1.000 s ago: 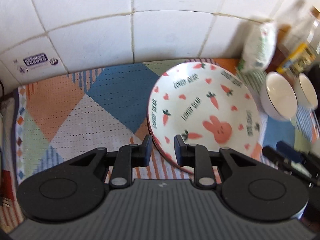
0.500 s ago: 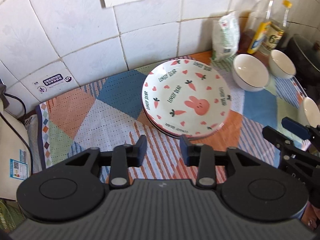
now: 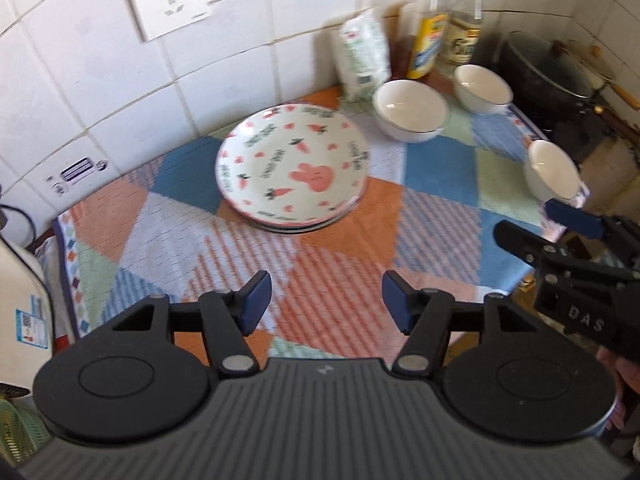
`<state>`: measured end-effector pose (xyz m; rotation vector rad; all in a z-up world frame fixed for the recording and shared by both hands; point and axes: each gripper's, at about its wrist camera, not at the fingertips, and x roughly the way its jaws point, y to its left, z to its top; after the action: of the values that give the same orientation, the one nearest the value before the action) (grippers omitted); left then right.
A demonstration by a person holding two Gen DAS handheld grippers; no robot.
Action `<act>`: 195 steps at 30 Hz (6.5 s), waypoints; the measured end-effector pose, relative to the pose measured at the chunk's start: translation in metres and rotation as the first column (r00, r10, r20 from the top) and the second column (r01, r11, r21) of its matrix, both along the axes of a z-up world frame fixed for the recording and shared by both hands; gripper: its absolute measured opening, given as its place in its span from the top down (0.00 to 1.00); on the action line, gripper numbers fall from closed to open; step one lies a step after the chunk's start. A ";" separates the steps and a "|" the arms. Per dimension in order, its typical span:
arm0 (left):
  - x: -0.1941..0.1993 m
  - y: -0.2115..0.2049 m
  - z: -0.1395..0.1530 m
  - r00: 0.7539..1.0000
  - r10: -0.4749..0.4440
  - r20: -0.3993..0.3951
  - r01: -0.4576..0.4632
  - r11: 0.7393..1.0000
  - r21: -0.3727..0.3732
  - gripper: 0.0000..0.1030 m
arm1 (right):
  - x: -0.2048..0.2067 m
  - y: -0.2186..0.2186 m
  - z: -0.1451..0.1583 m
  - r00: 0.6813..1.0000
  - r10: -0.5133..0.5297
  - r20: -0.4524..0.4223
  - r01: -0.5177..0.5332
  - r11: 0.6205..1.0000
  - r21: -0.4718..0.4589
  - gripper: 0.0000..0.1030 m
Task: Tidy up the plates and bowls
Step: 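Withdraw both grippers and move them toward the white bowls, then grasp the rim of a white ribbed bowl with both grippers, then carry the white bowl beside the plate stack and lower it, then open both grippers and release the white bowl, then grasp the rim of a second white bowl with both grippers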
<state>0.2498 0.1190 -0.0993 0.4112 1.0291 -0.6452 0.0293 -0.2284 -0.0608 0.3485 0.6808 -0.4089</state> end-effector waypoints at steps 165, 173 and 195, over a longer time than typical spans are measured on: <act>0.005 -0.043 -0.067 0.993 0.051 -0.106 -0.059 0.996 -0.071 0.68 | -0.011 -0.073 -0.035 0.989 0.006 0.145 -0.043 0.966 0.254 0.15; 0.020 -0.055 -0.051 0.995 0.012 -0.095 -0.021 0.995 -0.098 0.66 | -0.002 -0.073 -0.031 0.994 -0.028 0.107 0.002 0.970 0.242 0.20; 0.101 -0.144 -0.056 0.993 0.113 -0.039 -0.118 0.978 -0.171 0.64 | 0.108 -0.196 -0.092 1.000 -0.029 -0.001 0.027 0.938 0.345 0.31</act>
<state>0.3510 -0.0249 -0.1558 0.1888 1.0078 -0.6326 0.1369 -0.4247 -0.1529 0.6925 0.7446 -0.3142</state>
